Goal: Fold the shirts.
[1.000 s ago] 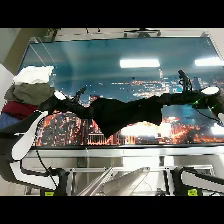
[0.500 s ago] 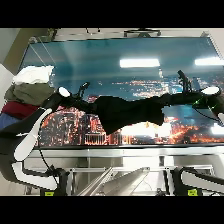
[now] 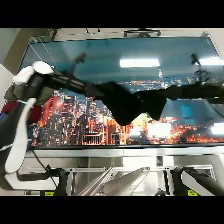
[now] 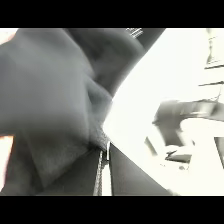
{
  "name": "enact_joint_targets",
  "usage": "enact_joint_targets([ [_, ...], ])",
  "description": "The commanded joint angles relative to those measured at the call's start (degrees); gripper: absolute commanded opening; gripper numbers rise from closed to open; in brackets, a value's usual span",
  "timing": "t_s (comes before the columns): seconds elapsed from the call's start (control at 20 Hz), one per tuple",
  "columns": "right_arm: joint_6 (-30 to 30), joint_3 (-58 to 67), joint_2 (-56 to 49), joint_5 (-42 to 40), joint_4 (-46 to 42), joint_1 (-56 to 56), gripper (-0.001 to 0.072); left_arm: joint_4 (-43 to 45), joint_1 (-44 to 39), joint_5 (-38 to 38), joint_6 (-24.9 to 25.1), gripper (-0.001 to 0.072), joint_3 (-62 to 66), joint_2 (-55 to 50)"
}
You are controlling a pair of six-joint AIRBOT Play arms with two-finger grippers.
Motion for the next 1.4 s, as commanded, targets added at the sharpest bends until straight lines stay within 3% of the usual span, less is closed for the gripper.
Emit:
enact_joint_targets([
  [0.0, 1.16, 8.11, 11.76, 0.61, 2.62, -1.75, 0.0020, -7.45, 3.23, -4.87, -3.69, 0.0022, 8.00, 8.76],
  [0.25, 4.02, 13.94, 25.75, -8.39, 1.57, -7.63, 0.0020, -6.12, 11.32, -4.61, -5.22, 0.0025, 14.60, 22.18],
  [0.45, 21.57, 11.13, 25.35, -7.02, -10.32, -9.18, 0.0020, 3.67, 15.63, -4.20, -5.46, 0.0027, 4.90, 30.40],
  [0.55, 25.40, 5.57, 22.43, -5.53, -11.23, -9.07, 0.0020, 5.73, 15.63, -4.15, -5.35, 0.0027, -5.95, 32.41],
  [0.75, 24.61, -9.22, 17.16, -6.47, -11.10, -5.40, 0.0021, 5.60, 15.47, 1.29, -1.31, 0.0023, -27.10, 31.56],
  [0.95, 22.64, -22.40, 11.28, -12.87, -11.04, 0.48, 0.0020, 5.51, 14.19, 7.82, 3.43, 0.0022, -40.52, 23.96],
  [1.15, 21.03, -26.84, 2.62, -21.18, -11.04, 6.47, 0.0021, 5.66, 9.03, 13.07, 8.81, 0.0021, -44.48, 11.72],
  [1.35, 15.87, -25.81, -4.02, -25.29, -11.04, 5.73, 0.0020, 5.66, 9.33, 13.14, 9.88, 0.0004, -37.11, 2.23],
])
